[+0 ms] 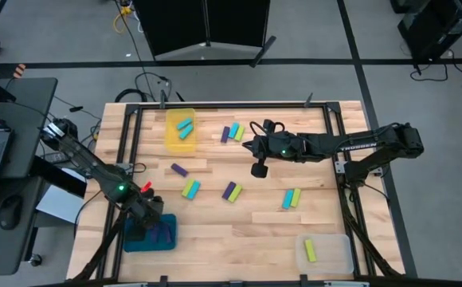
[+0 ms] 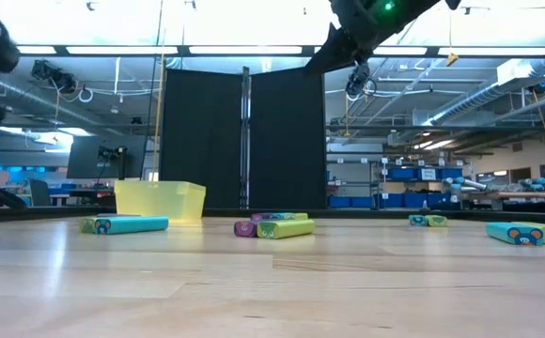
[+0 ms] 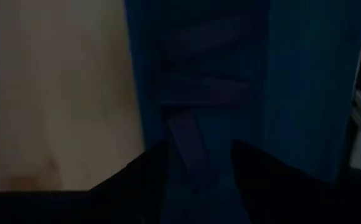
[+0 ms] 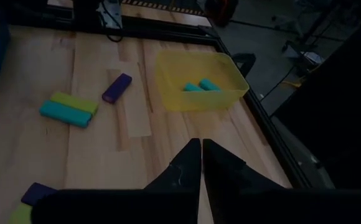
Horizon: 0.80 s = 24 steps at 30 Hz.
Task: Sort blocks
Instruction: Put the blue block into the yellow bin
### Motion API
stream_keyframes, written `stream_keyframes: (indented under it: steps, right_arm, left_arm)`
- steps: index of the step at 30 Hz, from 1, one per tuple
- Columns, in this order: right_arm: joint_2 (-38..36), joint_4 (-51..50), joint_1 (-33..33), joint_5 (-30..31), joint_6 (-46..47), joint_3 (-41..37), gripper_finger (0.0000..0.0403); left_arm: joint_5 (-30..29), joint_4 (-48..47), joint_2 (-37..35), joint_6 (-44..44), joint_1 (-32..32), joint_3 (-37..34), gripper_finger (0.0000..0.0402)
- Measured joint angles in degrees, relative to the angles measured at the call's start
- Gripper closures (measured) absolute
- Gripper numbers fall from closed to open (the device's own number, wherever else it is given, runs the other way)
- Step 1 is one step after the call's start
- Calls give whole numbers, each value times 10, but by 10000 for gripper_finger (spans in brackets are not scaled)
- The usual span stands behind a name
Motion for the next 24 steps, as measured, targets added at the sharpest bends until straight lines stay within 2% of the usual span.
stream_keyframes:
  steps: [8, 15, 20, 24]
  right_arm:
    - [0, -15, 6, 0, 2, 0, 380]
    - [0, -36, 12, 0, 3, 0, 384]
    - [9, -39, 12, -9, 12, 0, 391]
    - [20, -34, 12, -16, 22, 0, 389]
  left_arm:
    - [-94, -36, -1, 63, 38, 59, 276]
    - [-110, 5, -3, 181, 139, 61, 388]
    - [-109, 90, -3, 280, 209, 55, 390]
    - [-85, 172, -3, 339, 257, 33, 396]
